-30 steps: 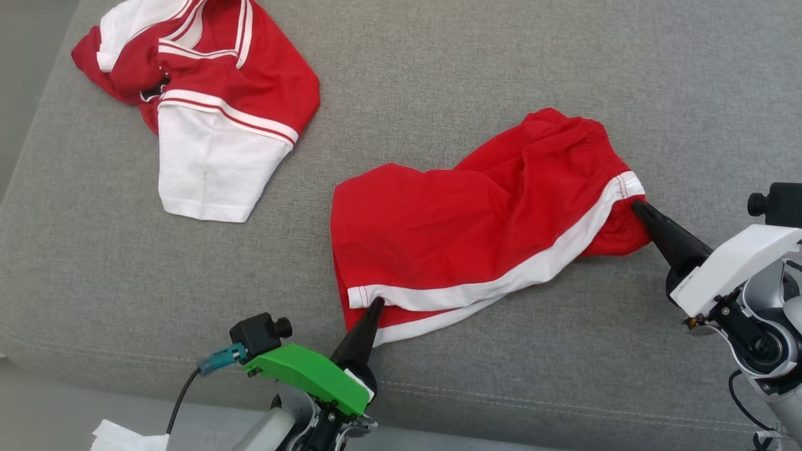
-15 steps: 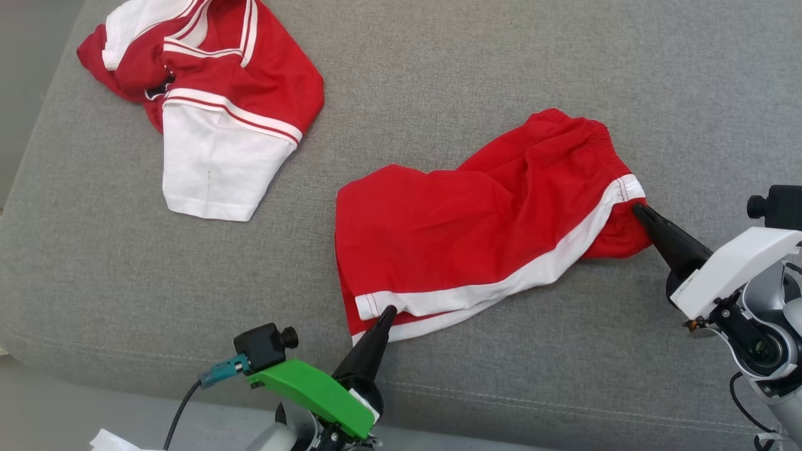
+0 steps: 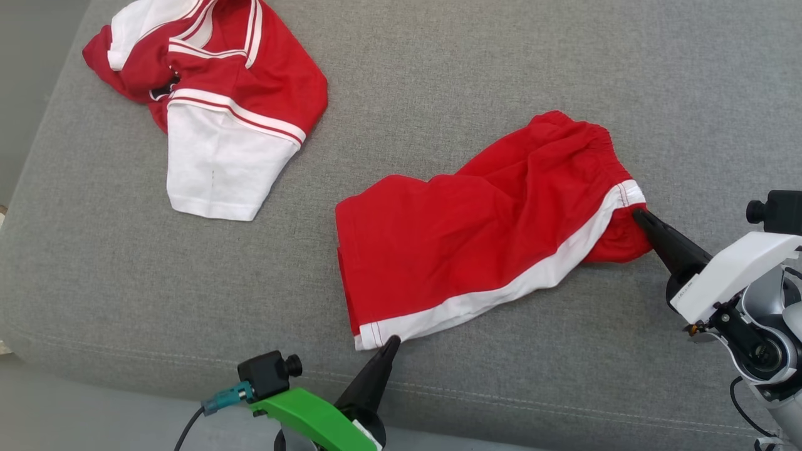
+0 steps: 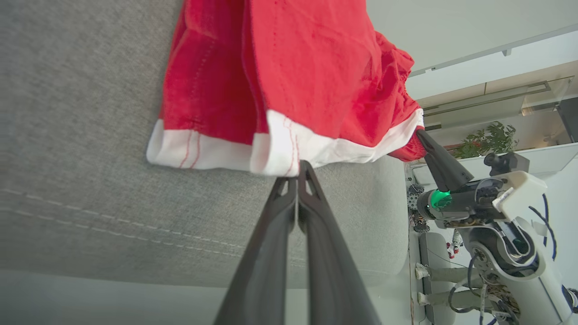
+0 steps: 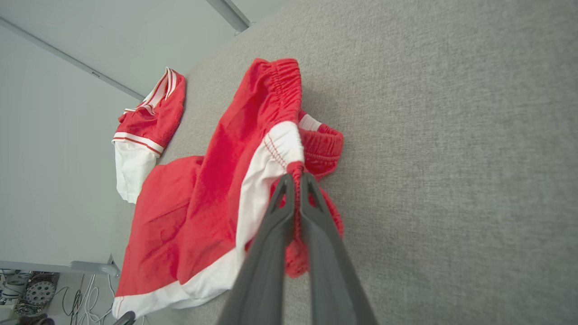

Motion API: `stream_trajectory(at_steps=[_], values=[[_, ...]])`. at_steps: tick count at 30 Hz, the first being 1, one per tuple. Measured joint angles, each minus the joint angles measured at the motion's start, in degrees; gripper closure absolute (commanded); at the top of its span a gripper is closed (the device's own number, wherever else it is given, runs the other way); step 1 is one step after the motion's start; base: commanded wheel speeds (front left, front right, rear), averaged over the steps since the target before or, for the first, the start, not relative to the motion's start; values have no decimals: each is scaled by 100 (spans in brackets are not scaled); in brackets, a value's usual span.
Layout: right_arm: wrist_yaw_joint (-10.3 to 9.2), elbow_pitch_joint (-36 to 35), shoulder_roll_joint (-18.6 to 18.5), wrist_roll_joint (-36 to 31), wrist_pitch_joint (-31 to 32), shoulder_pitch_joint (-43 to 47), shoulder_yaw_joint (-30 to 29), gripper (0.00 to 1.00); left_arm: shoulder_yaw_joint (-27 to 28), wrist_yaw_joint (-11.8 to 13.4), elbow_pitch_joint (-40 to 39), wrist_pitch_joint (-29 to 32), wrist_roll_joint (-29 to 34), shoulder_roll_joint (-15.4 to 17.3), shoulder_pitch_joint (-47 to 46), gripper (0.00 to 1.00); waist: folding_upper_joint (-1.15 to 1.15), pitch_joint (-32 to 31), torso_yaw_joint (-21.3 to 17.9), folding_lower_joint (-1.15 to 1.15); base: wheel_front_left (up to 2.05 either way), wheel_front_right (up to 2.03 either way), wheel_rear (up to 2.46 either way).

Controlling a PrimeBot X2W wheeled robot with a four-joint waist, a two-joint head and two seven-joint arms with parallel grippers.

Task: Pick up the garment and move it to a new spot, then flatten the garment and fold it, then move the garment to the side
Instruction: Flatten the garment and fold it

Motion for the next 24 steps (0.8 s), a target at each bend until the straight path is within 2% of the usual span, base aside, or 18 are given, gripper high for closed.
stream_trajectory(at_steps=[5,6,8,9,10,11,12,13,14,15,16,17,18,24], values=[[0,-1,0,-27,1,0,9,100,67,98,0,0,-2,36,3,100,0,7,3,0,0,0,0],[0,-1,0,-30,1,0,9,100,86,100,1,0,-16,41,5,91,0,7,1,0,0,0,0],[-2,-1,0,-34,1,-1,10,100,119,152,9,1,-63,41,9,57,0,4,-6,0,0,0,0],[-40,-1,0,-43,1,-1,10,100,124,169,15,9,-102,41,18,50,0,3,-10,0,0,0,0],[-48,9,0,-51,1,-1,11,82,129,191,27,31,-203,38,39,19,0,-2,-15,0,0,0,0],[-48,10,-1,-67,1,-2,24,73,127,216,43,76,-294,41,60,0,0,-10,-22,0,0,0,0],[-49,5,-5,-80,1,-2,29,69,78,268,65,194,-354,44,142,0,0,-16,-42,0,0,0,0],[-49,4,-13,-80,1,-2,29,56,45,300,78,240,-393,44,200,0,0,-16,-50,0,0,0,0],[-49,3,-15,-81,1,-2,29,56,9,300,87,312,-432,46,249,0,0,-14,-57,0,0,0,0],[-49,2,-16,-82,1,-2,29,51,-25,300,85,391,-494,44,286,0,0,-14,-64,0,0,0,0],[-49,1,-18,-82,1,-3,26,24,-40,300,77,456,-591,42,315,0,0,-12,-71,0,0,0,0],[-51,1,-19,-85,0,-3,25,15,-37,300,66,491,-675,40,335,0,0,-10,-78,0,0,0,0],[-51,1,-20,-91,0,-3,24,0,-26,299,46,506,-737,34,339,0,0,-9,-84,0,0,0,0],[-88,0,-22,-122,-44,-4,8,0,282,297,1,554,-1273,-175,342,0,0,-1,-107,0,0,0,0]])
